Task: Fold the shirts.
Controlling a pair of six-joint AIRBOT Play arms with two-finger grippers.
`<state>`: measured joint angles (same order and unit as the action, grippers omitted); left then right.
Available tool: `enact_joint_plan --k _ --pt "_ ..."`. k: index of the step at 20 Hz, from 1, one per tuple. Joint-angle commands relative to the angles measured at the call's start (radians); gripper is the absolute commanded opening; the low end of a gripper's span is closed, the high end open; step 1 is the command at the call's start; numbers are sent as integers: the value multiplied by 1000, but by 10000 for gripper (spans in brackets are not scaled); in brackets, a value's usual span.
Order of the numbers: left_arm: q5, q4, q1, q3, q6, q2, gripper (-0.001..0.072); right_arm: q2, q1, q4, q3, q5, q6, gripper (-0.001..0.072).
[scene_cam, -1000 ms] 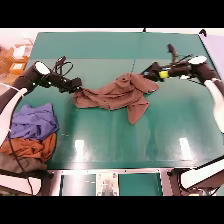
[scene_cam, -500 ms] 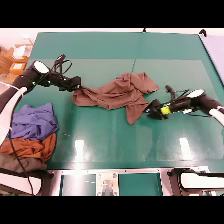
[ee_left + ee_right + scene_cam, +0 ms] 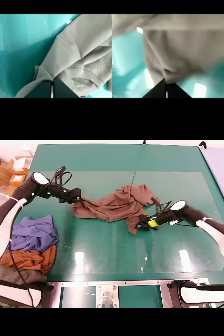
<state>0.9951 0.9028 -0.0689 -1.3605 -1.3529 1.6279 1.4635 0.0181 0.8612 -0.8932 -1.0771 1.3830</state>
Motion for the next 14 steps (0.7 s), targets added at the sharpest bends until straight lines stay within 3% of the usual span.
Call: enact_joint_plan --k 1,5,10,14 --pt "27 23 37 -47 -9 -1 22 -114 -180 449 -87 -129 199 9" --pt "64 3 93 -92 -26 -1 22 -174 -452 428 -216 -153 152 10" --pt "-4 -51 93 -92 -26 -1 22 -173 -470 425 -233 -39 111 10" --pt "-1 -58 63 -90 16 0 23 -173 -419 383 -232 -38 115 10"
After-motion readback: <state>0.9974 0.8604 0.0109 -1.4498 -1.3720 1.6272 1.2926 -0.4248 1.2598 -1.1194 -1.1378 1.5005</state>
